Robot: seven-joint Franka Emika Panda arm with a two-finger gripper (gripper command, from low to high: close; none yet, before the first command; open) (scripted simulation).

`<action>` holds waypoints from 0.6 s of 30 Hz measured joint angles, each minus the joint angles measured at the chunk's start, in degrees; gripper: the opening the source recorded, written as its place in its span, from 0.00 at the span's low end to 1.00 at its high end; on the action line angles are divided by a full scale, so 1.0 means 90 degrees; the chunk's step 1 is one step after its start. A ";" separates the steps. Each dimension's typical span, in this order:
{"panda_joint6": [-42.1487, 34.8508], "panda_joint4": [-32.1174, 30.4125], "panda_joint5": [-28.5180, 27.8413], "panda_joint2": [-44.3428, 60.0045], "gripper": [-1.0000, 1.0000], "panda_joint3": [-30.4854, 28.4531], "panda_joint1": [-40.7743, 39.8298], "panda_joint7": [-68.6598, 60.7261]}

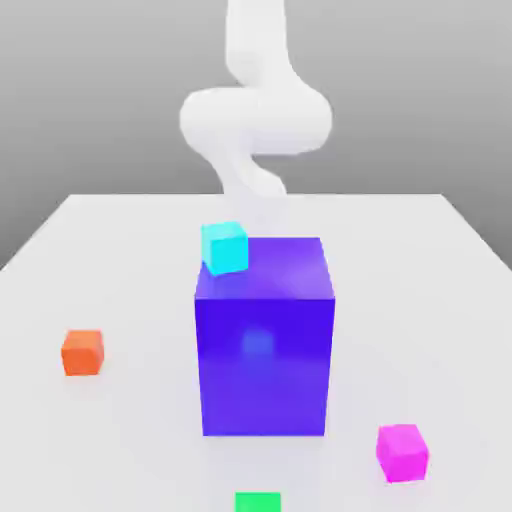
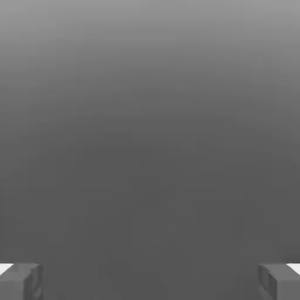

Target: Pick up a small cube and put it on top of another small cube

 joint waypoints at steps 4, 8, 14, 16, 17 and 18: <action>0.0341 -0.0166 0.0197 0.0824 0.50 -0.0298 0.0640 -0.1160; 0.0667 -0.0325 0.0428 0.1621 0.50 -0.0528 0.1194 -0.2306; 0.1152 -0.0562 0.0792 0.2820 0.50 -0.0721 0.1882 -0.4036; 0.1311 -0.0640 0.0910 0.3220 0.50 -0.0704 0.2035 -0.4606; 0.1391 -0.0680 0.0962 0.3418 0.50 -0.0695 0.2110 -0.4889; 0.1473 -0.0720 0.0994 0.3615 0.50 -0.0697 0.2196 -0.5155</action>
